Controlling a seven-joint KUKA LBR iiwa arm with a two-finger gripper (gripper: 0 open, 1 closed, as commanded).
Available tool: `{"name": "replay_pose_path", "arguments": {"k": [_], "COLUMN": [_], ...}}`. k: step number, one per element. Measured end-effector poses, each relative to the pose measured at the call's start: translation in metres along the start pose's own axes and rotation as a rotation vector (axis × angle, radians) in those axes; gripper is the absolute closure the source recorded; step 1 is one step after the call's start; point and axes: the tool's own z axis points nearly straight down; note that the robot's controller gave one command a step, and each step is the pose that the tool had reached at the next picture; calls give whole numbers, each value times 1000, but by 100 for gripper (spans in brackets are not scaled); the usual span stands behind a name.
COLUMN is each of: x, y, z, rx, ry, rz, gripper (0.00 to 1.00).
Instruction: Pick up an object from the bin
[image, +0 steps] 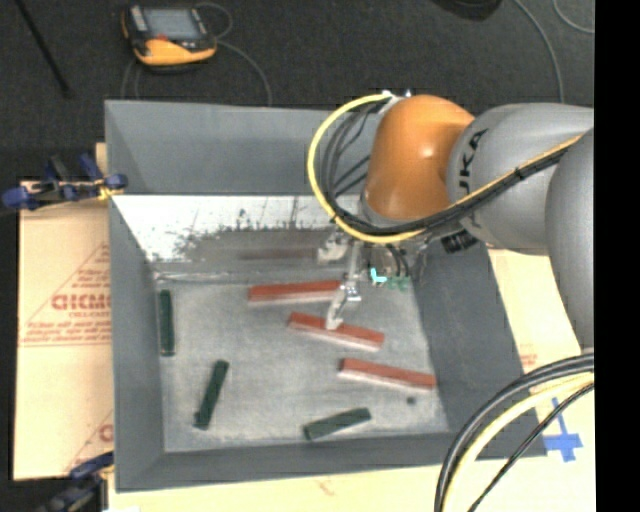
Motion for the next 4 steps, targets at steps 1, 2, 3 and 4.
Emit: {"name": "replay_pose_path", "arguments": {"k": [1,2,3,4], "x": [-2,8,8,16], "y": [0,-6,-6,-3], "z": [-4,60,57,71], "rx": [0,-4,-3,-2], "ry": [-7,-15,-13,-13], "rz": [0,112,126,234], "gripper": [0,0,0,0]}}
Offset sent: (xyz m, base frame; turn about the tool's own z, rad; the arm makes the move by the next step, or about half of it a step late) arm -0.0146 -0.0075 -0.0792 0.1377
